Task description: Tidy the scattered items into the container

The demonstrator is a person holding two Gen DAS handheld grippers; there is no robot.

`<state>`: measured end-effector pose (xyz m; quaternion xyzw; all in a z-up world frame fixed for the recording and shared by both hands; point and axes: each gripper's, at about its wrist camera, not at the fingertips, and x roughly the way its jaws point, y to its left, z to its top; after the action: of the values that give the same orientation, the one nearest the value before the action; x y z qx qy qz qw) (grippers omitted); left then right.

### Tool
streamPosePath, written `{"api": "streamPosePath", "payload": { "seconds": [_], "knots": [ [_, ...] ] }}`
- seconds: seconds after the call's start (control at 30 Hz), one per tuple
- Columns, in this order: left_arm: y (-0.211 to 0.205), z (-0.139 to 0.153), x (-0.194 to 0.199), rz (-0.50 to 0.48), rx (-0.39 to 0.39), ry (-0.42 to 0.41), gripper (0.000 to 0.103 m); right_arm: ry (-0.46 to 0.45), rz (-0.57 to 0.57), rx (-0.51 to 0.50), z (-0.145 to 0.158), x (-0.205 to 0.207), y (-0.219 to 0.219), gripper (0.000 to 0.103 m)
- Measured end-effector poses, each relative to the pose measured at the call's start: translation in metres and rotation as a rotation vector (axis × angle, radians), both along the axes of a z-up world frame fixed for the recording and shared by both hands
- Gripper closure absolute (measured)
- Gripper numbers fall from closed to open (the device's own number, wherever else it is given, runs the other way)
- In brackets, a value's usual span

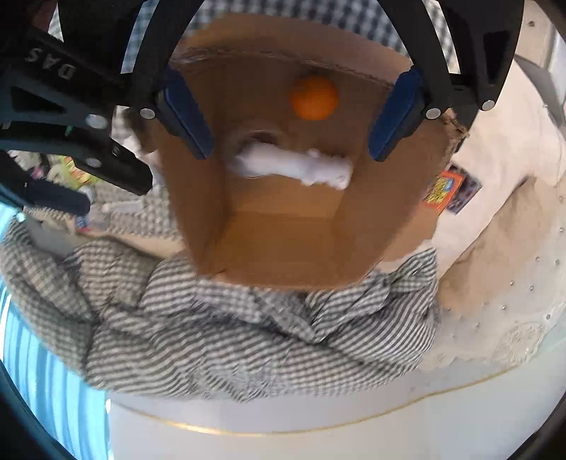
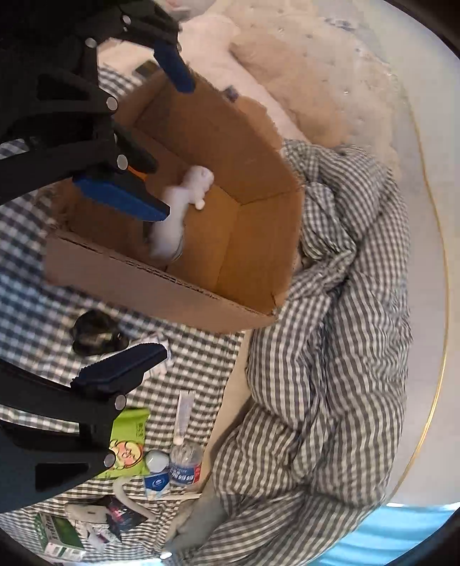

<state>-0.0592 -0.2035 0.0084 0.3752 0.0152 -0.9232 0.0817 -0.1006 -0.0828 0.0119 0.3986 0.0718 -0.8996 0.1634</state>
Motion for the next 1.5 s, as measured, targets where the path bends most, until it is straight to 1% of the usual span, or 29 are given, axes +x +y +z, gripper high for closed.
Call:
{"api": "streamPosePath", "payload": {
  "seconds": [0.03,0.1,0.17,0.23,0.27,0.33,0.37,0.4,0.47,0.57,0.63,0.7,0.77,0.8,0.87,0.93,1.03,1.23,1.4,1.5],
  "knots": [
    [0.006,0.004,0.0,-0.013,0.003,0.01,0.01,0.005,-0.012,-0.023,0.006,0.003,0.014,0.032],
    [0.028,0.013,0.005,-0.051,-0.001,0.038,0.005,0.011,-0.04,-0.059,0.016,0.012,0.043,0.032],
    [0.054,0.02,0.014,-0.098,0.015,0.08,0.004,0.002,-0.084,-0.097,0.022,0.023,0.084,0.032],
    [0.084,0.023,0.025,-0.159,0.053,0.117,0.002,-0.004,-0.138,-0.134,0.022,0.033,0.124,0.032],
    [0.098,0.023,0.03,-0.185,0.072,0.131,0.0,-0.013,-0.177,-0.145,0.02,0.041,0.15,0.032],
    [0.127,0.018,0.037,-0.231,0.098,0.145,0.0,-0.034,-0.245,-0.154,0.011,0.049,0.194,0.032],
    [0.139,0.013,0.038,-0.251,0.105,0.139,0.0,-0.044,-0.279,-0.152,0.006,0.055,0.213,0.032],
    [0.154,0.005,0.038,-0.272,0.111,0.121,0.0,-0.059,-0.332,-0.143,-0.003,0.062,0.24,0.032],
    [0.179,-0.01,0.035,-0.302,0.113,0.077,0.0,-0.086,-0.423,-0.119,-0.017,0.071,0.28,0.032],
    [0.213,-0.032,0.03,-0.335,0.11,0.022,0.0,-0.14,-0.608,-0.089,-0.037,0.088,0.35,0.032],
    [0.231,-0.045,0.026,-0.35,0.12,-0.005,0.0,-0.147,-0.678,-0.082,-0.039,0.096,0.383,0.032],
    [0.244,-0.054,0.024,-0.36,0.123,-0.025,0.0,-0.131,-0.732,-0.074,-0.038,0.106,0.409,0.031],
    [0.256,-0.061,0.024,-0.368,0.122,-0.036,0.0,-0.122,-0.765,-0.071,-0.038,0.111,0.432,0.021],
    [0.26,-0.065,0.024,-0.374,0.122,-0.048,0.0,-0.121,-0.777,-0.06,-0.04,0.111,0.436,0.018],
    [0.265,-0.072,0.024,-0.376,0.117,-0.064,0.0,-0.114,-0.797,-0.015,-0.046,0.108,0.445,0.018],
    [0.267,-0.076,0.021,-0.372,0.109,-0.077,0.0,-0.128,-0.799,0.007,-0.055,0.104,0.453,0.018],
    [0.268,-0.083,0.015,-0.359,0.105,-0.093,0.0,-0.156,-0.789,0.001,-0.07,0.093,0.462,0.018],
    [0.274,-0.099,-0.003,-0.348,0.093,-0.128,0.0,-0.183,-0.762,-0.013,-0.094,0.072,0.469,0.018],
    [0.279,-0.108,-0.021,-0.36,0.087,-0.129,0.0,-0.192,-0.768,-0.008,-0.11,0.054,0.472,0.018],
    [0.286,-0.11,-0.036,-0.38,0.063,-0.101,0.0,-0.194,-0.776,-0.001,-0.114,0.049,0.475,0.019]
  ]
}}
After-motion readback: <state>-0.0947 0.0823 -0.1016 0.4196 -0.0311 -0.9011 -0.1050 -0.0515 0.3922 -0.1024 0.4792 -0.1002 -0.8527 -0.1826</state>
